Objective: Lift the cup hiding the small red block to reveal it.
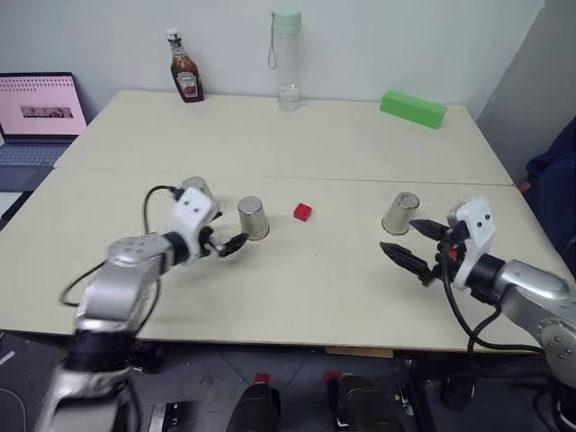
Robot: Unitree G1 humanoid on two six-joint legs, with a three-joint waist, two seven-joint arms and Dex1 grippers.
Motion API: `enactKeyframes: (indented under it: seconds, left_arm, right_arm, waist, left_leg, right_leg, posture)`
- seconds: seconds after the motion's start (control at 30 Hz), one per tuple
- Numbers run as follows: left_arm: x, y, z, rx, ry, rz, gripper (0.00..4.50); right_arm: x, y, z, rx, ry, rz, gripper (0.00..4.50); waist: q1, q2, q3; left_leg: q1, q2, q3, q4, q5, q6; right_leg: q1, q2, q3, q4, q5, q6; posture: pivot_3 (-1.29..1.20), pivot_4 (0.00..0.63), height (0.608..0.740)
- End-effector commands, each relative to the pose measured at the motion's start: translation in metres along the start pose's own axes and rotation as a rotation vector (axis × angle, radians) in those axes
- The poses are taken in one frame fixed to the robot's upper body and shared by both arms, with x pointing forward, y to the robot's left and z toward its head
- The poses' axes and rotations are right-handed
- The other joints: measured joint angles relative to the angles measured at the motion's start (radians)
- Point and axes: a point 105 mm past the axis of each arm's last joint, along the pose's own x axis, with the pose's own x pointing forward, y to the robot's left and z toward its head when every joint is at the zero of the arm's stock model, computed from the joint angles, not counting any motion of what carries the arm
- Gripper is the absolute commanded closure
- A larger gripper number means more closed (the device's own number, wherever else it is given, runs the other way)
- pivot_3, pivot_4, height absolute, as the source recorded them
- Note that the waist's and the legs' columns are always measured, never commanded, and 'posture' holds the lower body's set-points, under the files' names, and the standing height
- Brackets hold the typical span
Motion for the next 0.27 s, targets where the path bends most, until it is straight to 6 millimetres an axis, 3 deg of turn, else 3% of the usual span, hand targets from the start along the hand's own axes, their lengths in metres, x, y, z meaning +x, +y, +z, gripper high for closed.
enactKeyframes:
  seconds: [0.03,0.27]
  left_arm:
    - [-0.034,-0.015,0.025,0.025,-0.035,-0.102,0.07]
    - [-0.040,-0.024,0.032,0.011,-0.050,-0.165,0.07]
  right_arm:
    - [-0.011,0.007,0.022,-0.012,-0.032,0.071,0.00]
    - [-0.010,0.011,0.028,-0.016,-0.004,0.134,0.00]
  waist:
    - [0.000,0.000,0.000]
    - [0.001,0.000,0.000]
  left_leg:
    - [0.001,0.000,-0.001,0.000,0.000,0.000]
    - [0.003,0.000,0.000,0.001,0.000,0.000]
  right_leg:
    - [0.001,0.000,0.000,0.000,0.000,0.000]
    - [0.003,0.000,-0.001,-0.001,-0.003,-0.005]
  posture:
    - [0.00,0.150,0.740]
    - [0.00,0.150,0.740]
